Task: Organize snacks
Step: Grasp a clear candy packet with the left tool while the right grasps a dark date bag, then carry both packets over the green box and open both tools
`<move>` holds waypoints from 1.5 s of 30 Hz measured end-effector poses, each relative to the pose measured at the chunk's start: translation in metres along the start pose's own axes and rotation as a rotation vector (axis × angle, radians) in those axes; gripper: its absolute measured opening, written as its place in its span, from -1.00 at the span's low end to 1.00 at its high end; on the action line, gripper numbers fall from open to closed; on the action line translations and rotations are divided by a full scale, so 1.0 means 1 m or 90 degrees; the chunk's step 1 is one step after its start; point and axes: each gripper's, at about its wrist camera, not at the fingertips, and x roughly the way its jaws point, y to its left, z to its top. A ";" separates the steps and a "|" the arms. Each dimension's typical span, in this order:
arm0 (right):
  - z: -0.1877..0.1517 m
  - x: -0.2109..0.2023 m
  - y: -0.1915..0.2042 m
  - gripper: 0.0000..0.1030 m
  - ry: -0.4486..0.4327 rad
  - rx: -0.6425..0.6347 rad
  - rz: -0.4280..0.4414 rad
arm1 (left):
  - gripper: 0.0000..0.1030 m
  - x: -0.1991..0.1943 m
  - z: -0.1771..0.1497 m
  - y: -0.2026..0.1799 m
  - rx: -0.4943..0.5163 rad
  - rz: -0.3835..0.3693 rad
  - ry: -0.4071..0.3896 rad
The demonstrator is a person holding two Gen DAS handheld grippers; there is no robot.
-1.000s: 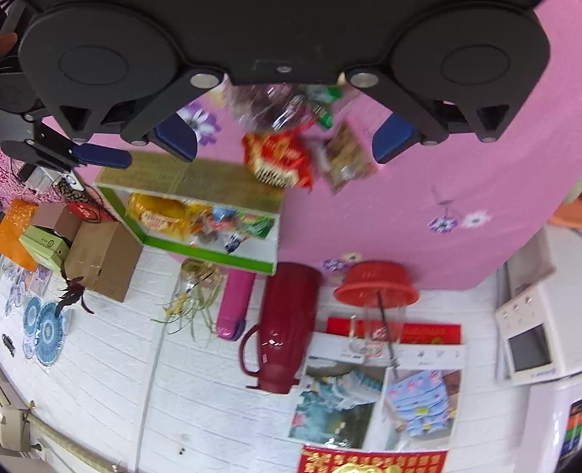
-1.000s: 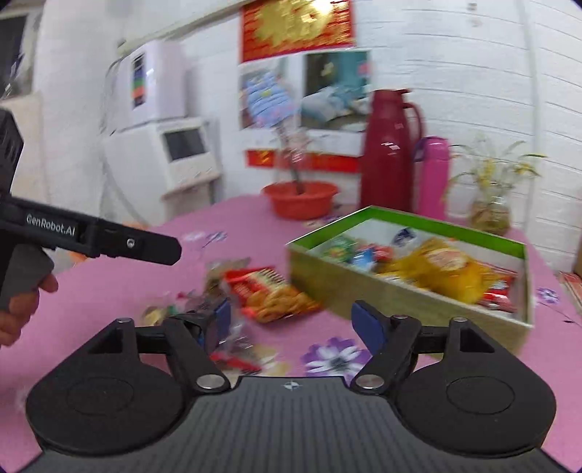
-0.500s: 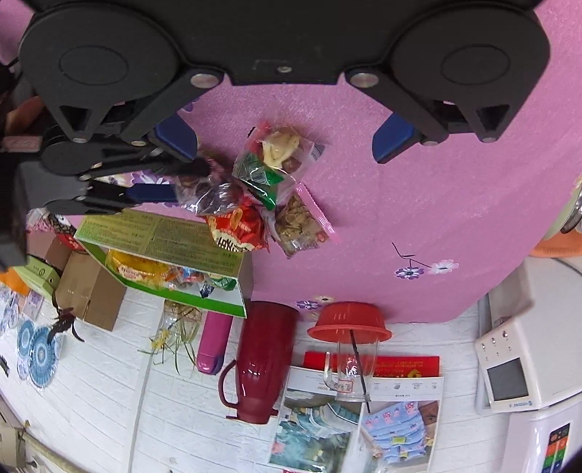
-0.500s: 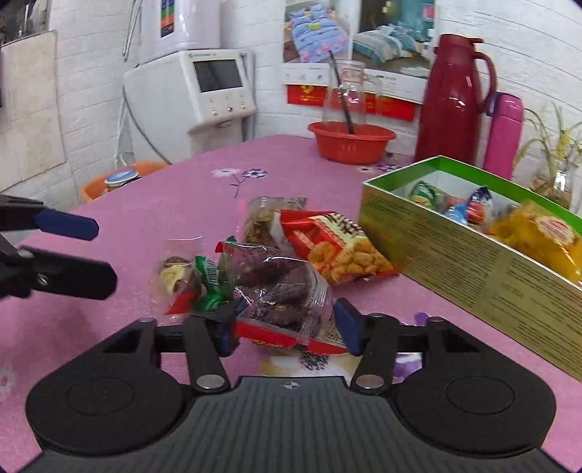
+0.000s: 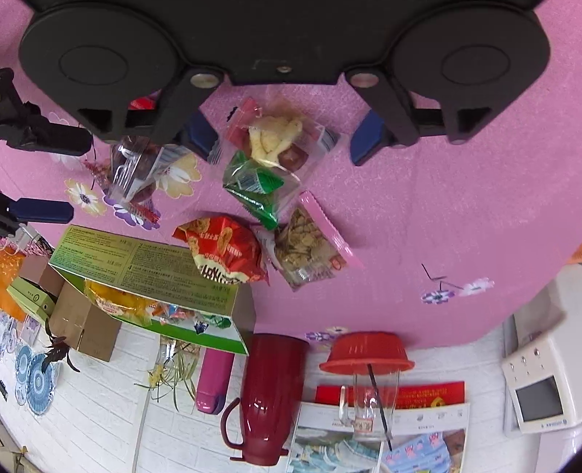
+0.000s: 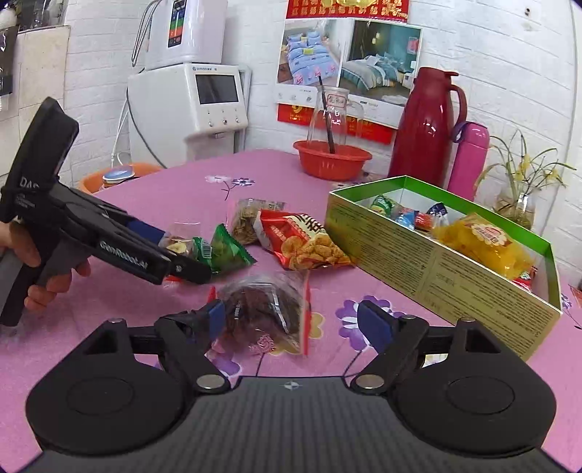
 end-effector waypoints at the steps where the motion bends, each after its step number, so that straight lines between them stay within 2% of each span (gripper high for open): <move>1: 0.001 0.003 0.000 1.00 0.005 0.017 0.006 | 0.28 -0.001 -0.001 0.001 0.000 0.001 -0.003; 2: 0.002 0.007 0.001 1.00 0.016 0.035 0.007 | 0.23 -0.003 -0.002 0.000 0.006 0.001 -0.005; 4: 0.003 0.012 0.003 1.00 0.043 0.076 -0.003 | -0.09 -0.009 -0.004 -0.001 0.019 0.002 -0.012; 6: 0.002 0.017 0.004 1.00 0.074 0.121 -0.015 | -0.25 -0.018 -0.005 -0.001 0.020 0.005 -0.017; 10: -0.005 0.016 0.000 1.00 0.101 0.236 0.025 | -0.27 -0.035 -0.015 0.001 0.006 -0.011 -0.018; 13: -0.005 0.016 0.003 1.00 0.104 0.281 0.036 | -0.28 -0.039 -0.020 0.000 0.009 -0.010 -0.020; 14: -0.004 0.017 0.006 1.00 0.095 0.281 0.027 | -0.27 -0.038 -0.020 -0.001 0.009 -0.010 -0.020; 19: 0.004 0.033 0.013 1.00 0.060 0.276 -0.033 | 0.09 -0.032 -0.019 -0.002 -0.002 -0.013 -0.021; 21: 0.004 0.042 0.014 1.00 0.056 0.261 -0.055 | 0.13 -0.031 -0.019 -0.002 -0.001 -0.014 -0.022; 24: 0.001 0.049 0.007 1.00 0.064 0.250 -0.051 | 0.19 -0.029 -0.018 0.001 -0.008 -0.020 -0.022; 28: -0.001 0.044 0.003 0.88 0.066 0.235 -0.034 | 0.27 -0.025 -0.018 0.001 -0.005 -0.022 -0.020; 30: -0.001 0.042 0.002 0.84 0.066 0.232 -0.026 | 0.18 -0.024 -0.018 -0.001 0.002 -0.016 -0.021; 33: -0.001 0.034 -0.001 0.76 0.055 0.228 -0.020 | -0.34 -0.030 -0.015 -0.006 0.016 -0.007 -0.036; 34: 0.001 0.031 -0.003 0.74 0.048 0.224 -0.019 | -0.43 -0.033 -0.013 -0.007 0.013 -0.012 -0.039; 40: 0.016 0.005 -0.025 0.69 -0.025 0.205 -0.039 | -0.45 -0.046 0.014 -0.019 0.008 -0.062 -0.071; 45: 0.033 -0.016 -0.059 0.70 -0.097 0.211 -0.106 | -0.43 -0.047 0.060 -0.038 0.004 -0.111 -0.118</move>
